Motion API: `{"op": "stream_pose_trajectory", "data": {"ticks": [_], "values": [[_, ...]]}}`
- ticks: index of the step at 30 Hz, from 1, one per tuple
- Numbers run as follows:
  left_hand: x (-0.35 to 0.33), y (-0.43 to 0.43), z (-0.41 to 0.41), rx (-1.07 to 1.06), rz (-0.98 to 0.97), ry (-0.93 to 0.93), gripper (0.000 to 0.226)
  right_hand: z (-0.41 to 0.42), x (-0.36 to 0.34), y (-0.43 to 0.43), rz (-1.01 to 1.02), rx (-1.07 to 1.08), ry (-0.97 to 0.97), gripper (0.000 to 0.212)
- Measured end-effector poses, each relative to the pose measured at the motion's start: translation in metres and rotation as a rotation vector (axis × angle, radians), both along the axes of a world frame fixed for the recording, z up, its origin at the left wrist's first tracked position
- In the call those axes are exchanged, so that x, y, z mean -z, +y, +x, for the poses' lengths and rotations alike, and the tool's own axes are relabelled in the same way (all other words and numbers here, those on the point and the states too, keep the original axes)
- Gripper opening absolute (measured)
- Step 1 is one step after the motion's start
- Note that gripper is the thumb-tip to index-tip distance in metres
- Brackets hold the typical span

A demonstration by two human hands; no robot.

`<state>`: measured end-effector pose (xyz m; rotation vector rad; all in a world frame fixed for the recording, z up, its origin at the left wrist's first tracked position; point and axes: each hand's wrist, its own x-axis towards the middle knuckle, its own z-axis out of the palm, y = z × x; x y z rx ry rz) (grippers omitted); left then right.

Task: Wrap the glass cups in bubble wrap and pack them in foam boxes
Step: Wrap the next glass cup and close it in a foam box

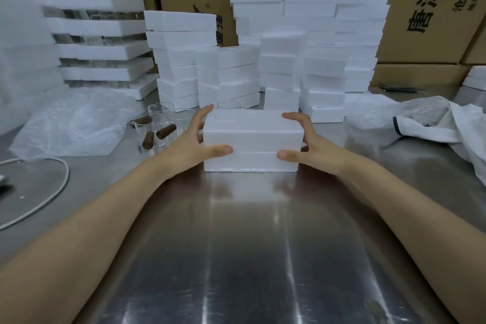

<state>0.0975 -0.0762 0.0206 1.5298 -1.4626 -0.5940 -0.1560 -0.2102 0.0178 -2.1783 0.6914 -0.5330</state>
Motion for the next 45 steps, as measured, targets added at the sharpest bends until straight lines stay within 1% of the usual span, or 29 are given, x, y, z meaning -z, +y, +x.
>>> {"op": "stream_pose_trajectory", "data": {"ticks": [3, 6, 9, 11, 13, 14, 17, 18, 20, 22, 26, 28, 30, 32, 34, 36, 39, 41, 42, 43, 45], "values": [[0.000, 0.000, 0.000, -0.001, 0.027, -0.001, 0.099, 0.002, 0.003, 0.000, -0.011, -0.017, 0.027, 0.081], [-0.001, 0.003, -0.001, 0.014, 0.019, 0.015, 0.105, 0.003, 0.004, 0.000, 0.002, -0.027, 0.020, 0.082], [-0.001, 0.005, -0.002, 0.036, 0.031, -0.037, 0.108, 0.005, 0.003, 0.000, -0.007, -0.020, 0.033, 0.083], [-0.001, 0.004, -0.002, 0.042, 0.080, -0.079, 0.099, 0.006, 0.003, 0.000, -0.022, -0.018, 0.042, 0.088], [-0.001, 0.003, -0.004, 0.013, 0.120, -0.084, 0.082, 0.005, 0.002, 0.000, -0.026, -0.014, 0.028, 0.093], [-0.004, 0.002, -0.008, -0.003, 0.118, 0.013, 0.074, 0.005, 0.002, 0.000, -0.028, -0.010, 0.016, 0.094], [-0.011, -0.005, -0.023, -0.050, 0.075, 0.586, 0.049, 0.002, 0.000, 0.000, -0.060, 0.025, -0.008, 0.094], [-0.014, -0.006, -0.027, -0.071, 0.079, 0.704, 0.041, 0.001, 0.000, 0.000, -0.071, 0.039, -0.014, 0.094], [-0.016, -0.006, -0.033, -0.082, 0.123, 0.826, 0.036, -0.001, 0.001, 0.000, -0.091, 0.063, -0.016, 0.094], [-0.018, -0.004, -0.033, -0.071, 0.192, 0.887, 0.039, -0.004, 0.000, 0.001, -0.108, 0.078, -0.015, 0.093], [-0.021, -0.002, -0.032, 0.056, 0.259, 0.889, 0.041, -0.009, -0.001, -0.001, -0.116, 0.086, -0.044, 0.092], [-0.022, -0.002, -0.028, 0.102, 0.274, 0.894, 0.046, -0.010, -0.001, 0.000, -0.117, 0.075, -0.065, 0.093], [-0.025, -0.001, -0.021, 0.142, 0.333, 0.907, 0.056, -0.009, -0.002, 0.002, -0.121, 0.059, -0.096, 0.094], [-0.028, 0.000, -0.014, 0.137, 0.432, 0.909, 0.059, -0.008, -0.001, 0.004, -0.117, 0.052, -0.127, 0.094], [-0.030, 0.001, -0.012, 0.090, 0.499, 0.887, 0.055, -0.006, 0.000, 0.006, -0.098, 0.047, -0.148, 0.093], [-0.033, 0.004, -0.011, 0.072, 0.519, 0.858, 0.050, -0.003, 0.002, 0.009, -0.076, 0.040, -0.163, 0.095], [-0.049, 0.009, -0.003, 0.069, 0.488, 0.876, 0.048, 0.007, 0.008, 0.009, -0.052, 0.044, -0.273, 0.109], [-0.072, 0.009, 0.007, 0.094, 0.402, 1.021, 0.046, 0.015, 0.010, 0.005, -0.019, 0.056, -0.341, 0.119], [-0.085, 0.006, 0.012, 0.084, 0.339, 1.107, 0.044, 0.018, 0.009, 0.004, -0.027, 0.051, -0.329, 0.120], [-0.099, 0.001, 0.016, 0.042, 0.271, 1.169, 0.043, 0.021, 0.009, 0.003, -0.054, 0.042, -0.293, 0.118], [-0.126, -0.020, 0.023, -0.135, 0.146, 1.225, 0.041, 0.024, 0.011, 0.001, -0.104, 0.031, -0.236, 0.114]]}}
